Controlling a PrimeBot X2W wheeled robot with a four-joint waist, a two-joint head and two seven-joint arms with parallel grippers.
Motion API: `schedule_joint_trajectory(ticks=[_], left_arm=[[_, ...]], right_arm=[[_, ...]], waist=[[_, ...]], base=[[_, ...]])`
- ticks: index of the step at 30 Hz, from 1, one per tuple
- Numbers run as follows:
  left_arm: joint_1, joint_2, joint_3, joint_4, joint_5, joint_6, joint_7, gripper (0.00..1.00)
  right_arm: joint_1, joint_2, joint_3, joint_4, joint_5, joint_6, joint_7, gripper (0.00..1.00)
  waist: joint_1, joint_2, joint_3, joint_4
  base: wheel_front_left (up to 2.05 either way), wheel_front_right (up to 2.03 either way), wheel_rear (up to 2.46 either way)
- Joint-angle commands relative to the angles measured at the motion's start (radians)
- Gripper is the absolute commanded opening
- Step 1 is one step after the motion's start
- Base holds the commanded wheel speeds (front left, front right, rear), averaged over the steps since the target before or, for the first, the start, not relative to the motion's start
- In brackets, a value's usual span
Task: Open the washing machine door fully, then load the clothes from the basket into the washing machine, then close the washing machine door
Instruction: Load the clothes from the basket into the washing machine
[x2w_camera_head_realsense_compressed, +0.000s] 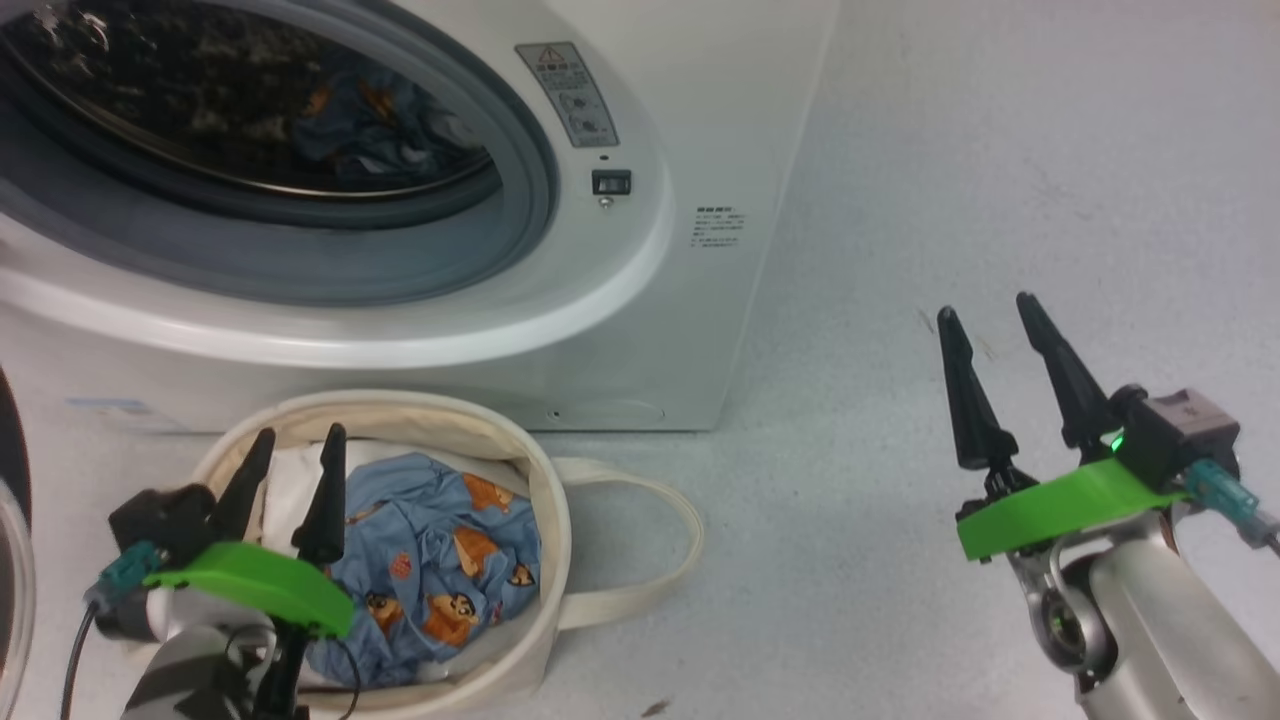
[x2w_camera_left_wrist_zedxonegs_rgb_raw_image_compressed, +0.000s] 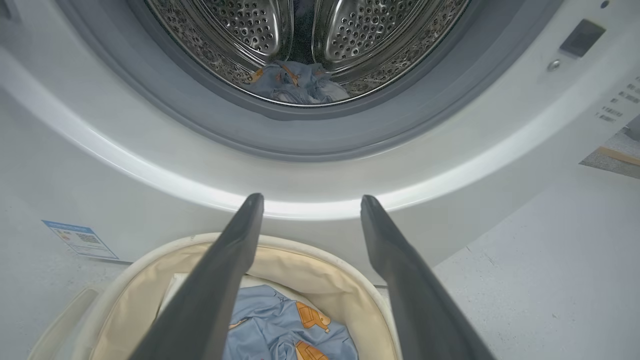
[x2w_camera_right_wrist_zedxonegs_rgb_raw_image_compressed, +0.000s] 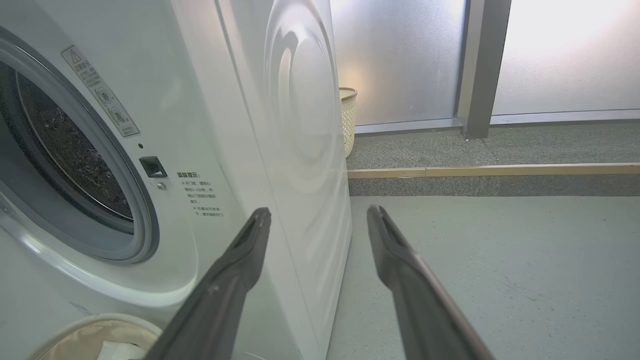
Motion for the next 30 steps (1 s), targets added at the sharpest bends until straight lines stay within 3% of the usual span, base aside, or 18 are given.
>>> schedule_joint_trajectory(ticks=[1, 14, 21, 30], left_arm=[[-0.047, 0.023, 0.024, -0.003, -0.007, -0.006, -0.012, 1.0], [-0.271, 0.015, -0.129, 0.444, -0.054, -0.006, -0.012, 1.0], [-0.363, 0.01, -0.155, 0.582, -0.113, -0.006, 0.002, 1.0], [-0.422, 0.014, -0.2, 0.641, -0.155, -0.006, 0.083, 1.0]], right_arm=[[-0.028, -0.018, 0.015, -0.036, -0.011, 0.0, -0.012, 1.0], [-0.133, -0.053, 0.042, -0.06, -0.038, 0.0, -0.012, 1.0], [-0.168, -0.071, 0.041, -0.075, -0.052, 0.0, -0.012, 1.0], [-0.2, -0.091, 0.028, -0.117, -0.076, 0.0, -0.012, 1.0]], waist=[[-0.0001, 0.0, 0.025, -0.008], [-0.0001, 0.0, 0.197, -0.067], [-0.0001, 0.0, 0.264, -0.094], [-0.0001, 0.0, 0.364, -0.12]], base=[[0.0, 0.0, 0.0], [0.0, 0.0, 0.0], [0.0, 0.0, 0.0], [0.0, 0.0, 0.0]])
